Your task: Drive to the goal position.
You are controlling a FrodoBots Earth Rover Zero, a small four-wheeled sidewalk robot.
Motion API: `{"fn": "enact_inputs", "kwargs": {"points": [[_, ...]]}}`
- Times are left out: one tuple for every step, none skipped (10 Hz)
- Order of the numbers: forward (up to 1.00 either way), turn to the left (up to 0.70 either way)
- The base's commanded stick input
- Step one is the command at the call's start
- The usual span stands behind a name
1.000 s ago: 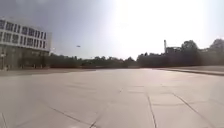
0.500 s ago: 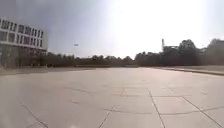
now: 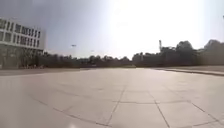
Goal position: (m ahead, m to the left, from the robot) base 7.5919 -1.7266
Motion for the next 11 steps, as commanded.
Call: {"fn": "enact_inputs", "kwargs": {"points": [[0.70, 0.00], [0.70, 0.00], [0.70, 0.00], [0.70, 0.00], [0.70, 0.00], [0.70, 0.00], [0.70, 0.00], [0.70, 0.00], [0.70, 0.00], [0.70, 0.00], [0.70, 0.00]]}}
